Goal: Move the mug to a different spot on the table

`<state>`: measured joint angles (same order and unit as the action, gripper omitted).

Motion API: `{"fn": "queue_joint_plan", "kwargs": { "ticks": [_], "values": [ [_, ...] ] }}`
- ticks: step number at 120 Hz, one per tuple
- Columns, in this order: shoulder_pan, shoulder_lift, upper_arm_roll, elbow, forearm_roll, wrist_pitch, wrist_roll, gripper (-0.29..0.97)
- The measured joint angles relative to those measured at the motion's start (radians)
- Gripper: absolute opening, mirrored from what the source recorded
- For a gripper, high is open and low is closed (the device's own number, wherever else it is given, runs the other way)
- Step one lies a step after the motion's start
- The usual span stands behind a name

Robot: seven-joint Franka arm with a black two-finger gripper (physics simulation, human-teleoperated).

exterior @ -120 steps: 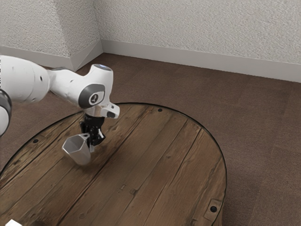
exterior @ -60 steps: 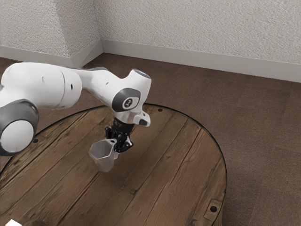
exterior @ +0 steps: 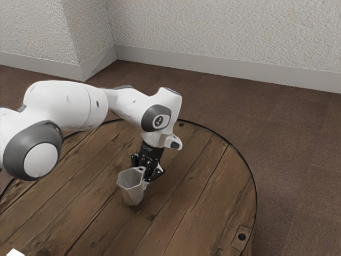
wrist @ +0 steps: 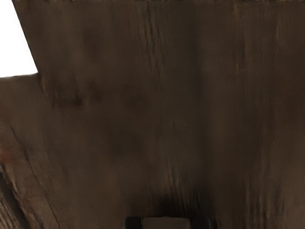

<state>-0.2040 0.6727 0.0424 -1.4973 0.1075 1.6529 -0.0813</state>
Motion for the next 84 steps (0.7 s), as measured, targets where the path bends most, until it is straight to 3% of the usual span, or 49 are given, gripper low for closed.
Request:
{"fn": "queue_joint_plan", "kwargs": {
  "ticks": [18,54,84],
  "values": [
    [0.009,0.016,-0.003,0.008,0.002,-0.010,-0.015,-0.06],
    [0.009,0.018,-0.005,0.009,-0.024,-0.019,-0.030,0.43],
    [0.009,-0.051,-0.047,0.053,-0.030,-0.021,-0.037,0.60]
  ]
}}
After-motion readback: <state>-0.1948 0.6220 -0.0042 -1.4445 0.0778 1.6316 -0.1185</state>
